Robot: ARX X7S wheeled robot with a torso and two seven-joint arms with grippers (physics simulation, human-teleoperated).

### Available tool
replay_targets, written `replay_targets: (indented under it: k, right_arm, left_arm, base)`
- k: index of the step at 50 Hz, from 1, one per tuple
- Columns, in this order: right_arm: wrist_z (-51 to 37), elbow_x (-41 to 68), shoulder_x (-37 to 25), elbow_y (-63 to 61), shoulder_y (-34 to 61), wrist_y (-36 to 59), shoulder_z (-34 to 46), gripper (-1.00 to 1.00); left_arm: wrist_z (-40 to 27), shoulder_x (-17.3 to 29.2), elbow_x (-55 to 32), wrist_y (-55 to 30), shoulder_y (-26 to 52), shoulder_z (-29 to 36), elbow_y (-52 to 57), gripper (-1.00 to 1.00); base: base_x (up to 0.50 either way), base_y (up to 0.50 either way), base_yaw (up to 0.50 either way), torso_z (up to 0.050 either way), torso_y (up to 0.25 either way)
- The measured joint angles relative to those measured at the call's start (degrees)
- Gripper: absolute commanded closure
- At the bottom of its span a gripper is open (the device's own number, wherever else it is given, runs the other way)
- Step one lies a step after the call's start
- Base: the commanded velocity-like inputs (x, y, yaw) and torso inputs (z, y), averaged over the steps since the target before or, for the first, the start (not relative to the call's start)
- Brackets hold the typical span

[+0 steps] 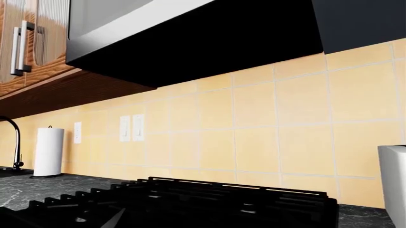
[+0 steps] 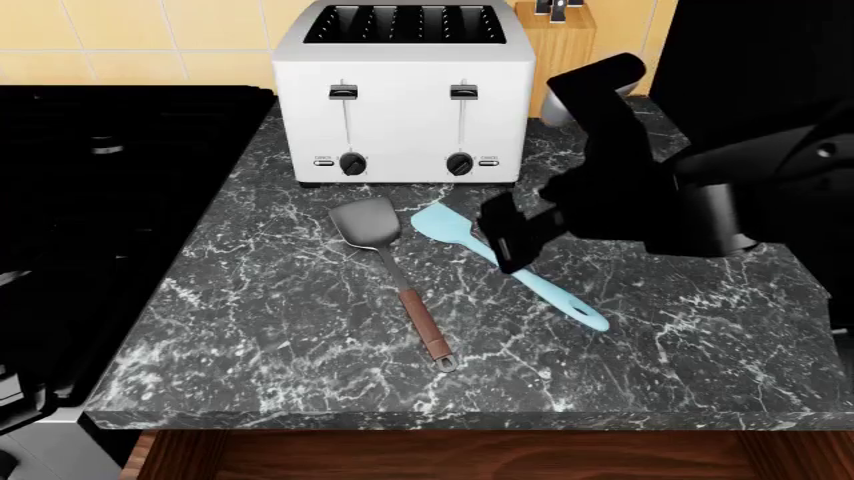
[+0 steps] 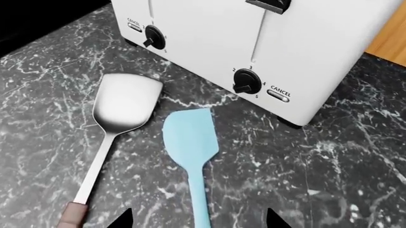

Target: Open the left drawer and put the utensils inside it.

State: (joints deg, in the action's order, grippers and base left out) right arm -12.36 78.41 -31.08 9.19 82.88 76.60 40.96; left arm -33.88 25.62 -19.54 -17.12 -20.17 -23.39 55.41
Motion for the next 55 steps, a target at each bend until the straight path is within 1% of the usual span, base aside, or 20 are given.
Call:
replay_targets:
  k: [20,42,55]
  right_arm:
    - [3.5,-1.1,0.0,1.6,-0.7,0.1,3.1,-1.00]
    - [4.3,-1.7,-2.0,2.4,-5.4,-2.7,4.1,-1.00]
    - [4.8,-2.4,-2.3,3.0,-6.7,-3.4,5.1,-1.00]
  left_arm:
    - [-0.4,0.4,-0.2,0.1,-0.2,-0.1,0.1,-1.00]
    - [-0.9,0.8,-0.1,0.0,-0.3,0.1,0.2,-1.00]
    - [-1.2,1.0,-0.2,0.1,-0.3,0.3,0.1,-1.00]
  base:
    - [0.00,0.00,0.00,0.000,0.000]
    - [0.00,0.00,0.00,0.000,0.000]
    - [0.00,0.00,0.00,0.000,0.000]
